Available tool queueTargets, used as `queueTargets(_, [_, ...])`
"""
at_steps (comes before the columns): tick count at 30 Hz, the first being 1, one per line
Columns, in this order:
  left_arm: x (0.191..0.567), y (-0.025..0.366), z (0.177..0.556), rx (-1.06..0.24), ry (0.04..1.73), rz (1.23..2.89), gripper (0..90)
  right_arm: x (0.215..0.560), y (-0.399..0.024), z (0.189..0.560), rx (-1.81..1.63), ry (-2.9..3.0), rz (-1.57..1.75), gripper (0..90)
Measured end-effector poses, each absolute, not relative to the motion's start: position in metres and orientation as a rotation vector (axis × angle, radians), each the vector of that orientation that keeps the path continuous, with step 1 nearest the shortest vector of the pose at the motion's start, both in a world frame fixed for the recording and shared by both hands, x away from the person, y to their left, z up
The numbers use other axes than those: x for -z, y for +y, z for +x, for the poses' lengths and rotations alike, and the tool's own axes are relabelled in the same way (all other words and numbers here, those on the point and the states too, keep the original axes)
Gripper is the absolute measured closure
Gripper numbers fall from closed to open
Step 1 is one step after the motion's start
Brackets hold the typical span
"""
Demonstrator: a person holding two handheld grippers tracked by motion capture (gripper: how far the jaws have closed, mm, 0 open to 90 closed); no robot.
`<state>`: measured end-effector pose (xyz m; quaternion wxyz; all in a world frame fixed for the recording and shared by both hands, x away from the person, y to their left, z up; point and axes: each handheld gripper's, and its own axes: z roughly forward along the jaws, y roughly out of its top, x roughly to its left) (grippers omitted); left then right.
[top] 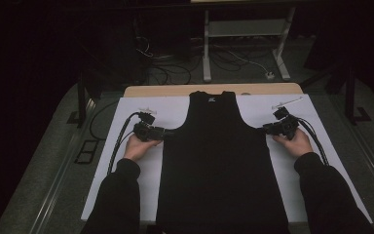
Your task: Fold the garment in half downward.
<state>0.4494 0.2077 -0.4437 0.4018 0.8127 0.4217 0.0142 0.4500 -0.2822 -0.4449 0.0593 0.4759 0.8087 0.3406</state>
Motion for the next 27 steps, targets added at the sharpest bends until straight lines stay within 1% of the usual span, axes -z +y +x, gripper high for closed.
queueTargets(1, [0.4439, 0.2075, 0.4494, -0.036, 1.064, 2.054, 37.1, 0.4451, -0.2811, 0.4497, -1.029, 2.453, 1.430, 65.1])
queueTargets(4, [0.4454, 0.2063, 0.4503, -0.051, 1.078, 2.059, 39.8, 0.4450, -0.2802, 0.4493, -1.031, 2.466, 1.423, 70.7])
queueTargets(6, [0.4459, 0.2062, 0.4507, -0.058, 1.084, 2.059, 42.0, 0.4452, -0.2802, 0.4493, -1.026, 2.464, 1.425, 73.2])
queueTargets(11, [0.4467, 0.2059, 0.4513, -0.084, 1.105, 2.049, 52.2, 0.4461, -0.2815, 0.4502, -1.040, 2.475, 1.431, 79.1])
queueTargets(15, [0.4466, 0.2065, 0.4514, -0.111, 1.120, 2.062, 63.4, 0.4465, -0.2814, 0.4501, -1.045, 2.475, 1.438, 81.0])
queueTargets(17, [0.4467, 0.2064, 0.4513, -0.117, 1.132, 2.063, 73.2, 0.4469, -0.2819, 0.4502, -1.056, 2.471, 1.449, 81.6])
queueTargets(18, [0.4471, 0.2060, 0.4512, -0.119, 1.143, 2.060, 73.2, 0.4469, -0.2819, 0.4502, -1.056, 2.471, 1.449, 81.6])
queueTargets(20, [0.4478, 0.2055, 0.4506, -0.132, 1.132, 2.067, 84.4, 0.4469, -0.2820, 0.4498, -1.058, 2.469, 1.455, 82.5])
queueTargets(24, [0.4479, 0.2048, 0.4454, -0.193, 1.111, 2.053, 86.0, 0.4462, -0.2822, 0.4480, -1.064, 2.472, 1.464, 83.1])
queueTargets(27, [0.4466, 0.2091, 0.4434, -0.197, 1.115, 2.027, 86.3, 0.4454, -0.2855, 0.4457, -1.109, 2.450, 1.495, 83.4])
